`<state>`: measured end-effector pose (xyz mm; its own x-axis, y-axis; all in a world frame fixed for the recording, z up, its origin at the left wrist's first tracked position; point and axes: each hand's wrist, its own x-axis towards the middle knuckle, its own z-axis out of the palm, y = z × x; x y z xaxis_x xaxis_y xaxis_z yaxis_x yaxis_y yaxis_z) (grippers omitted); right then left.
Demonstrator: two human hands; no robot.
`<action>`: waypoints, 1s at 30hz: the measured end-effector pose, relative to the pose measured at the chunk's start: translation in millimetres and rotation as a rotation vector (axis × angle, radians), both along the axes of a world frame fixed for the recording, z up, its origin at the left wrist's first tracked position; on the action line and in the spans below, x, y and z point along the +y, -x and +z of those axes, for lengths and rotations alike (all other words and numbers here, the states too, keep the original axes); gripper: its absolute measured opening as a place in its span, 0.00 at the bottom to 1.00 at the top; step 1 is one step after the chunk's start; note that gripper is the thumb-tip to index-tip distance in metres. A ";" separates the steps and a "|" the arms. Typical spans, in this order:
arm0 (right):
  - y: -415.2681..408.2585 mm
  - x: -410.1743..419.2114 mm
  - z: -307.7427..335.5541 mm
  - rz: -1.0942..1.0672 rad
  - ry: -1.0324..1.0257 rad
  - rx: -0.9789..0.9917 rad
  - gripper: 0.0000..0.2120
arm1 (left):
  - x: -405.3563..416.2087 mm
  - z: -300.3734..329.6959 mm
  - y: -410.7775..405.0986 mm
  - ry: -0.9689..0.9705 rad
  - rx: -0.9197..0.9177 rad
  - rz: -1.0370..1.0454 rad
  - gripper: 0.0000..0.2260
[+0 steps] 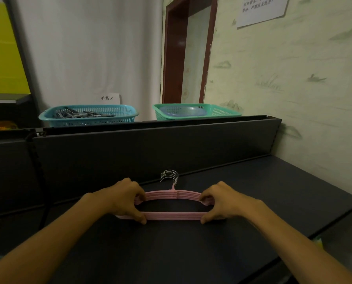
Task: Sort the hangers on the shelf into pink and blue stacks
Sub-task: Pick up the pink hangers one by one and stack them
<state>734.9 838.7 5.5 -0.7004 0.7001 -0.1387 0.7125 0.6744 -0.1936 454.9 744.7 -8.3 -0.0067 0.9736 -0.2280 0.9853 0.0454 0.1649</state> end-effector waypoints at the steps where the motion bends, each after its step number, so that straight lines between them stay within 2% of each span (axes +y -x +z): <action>1: 0.0 0.7 -0.1 0.001 0.003 0.002 0.36 | 0.4 0.3 -0.8 0.001 -0.007 0.001 0.34; 6: -2.7 -1.2 -2.4 -0.001 0.027 0.024 0.37 | -2.4 1.5 -4.7 -0.014 -0.032 0.014 0.32; 10: -4.6 -2.4 -5.7 -0.004 0.044 0.034 0.36 | -8.2 -2.6 -3.2 -0.034 -0.123 0.059 0.32; 15: -8.4 -10.5 -10.3 0.059 -0.051 -0.001 0.39 | -34.4 -8.4 -11.6 -0.191 -0.177 0.067 0.30; 20: 3.5 -35.0 -6.5 0.133 -0.263 0.136 0.37 | -83.7 -8.0 -21.5 -0.374 -0.005 0.156 0.28; 25: 42.8 -71.1 -5.7 0.246 -0.301 0.293 0.35 | -141.8 -8.6 -20.6 -0.402 0.108 0.264 0.29; 30: 90.9 -115.9 -3.5 0.353 -0.266 0.316 0.34 | -208.2 -1.4 6.0 -0.377 0.135 0.378 0.33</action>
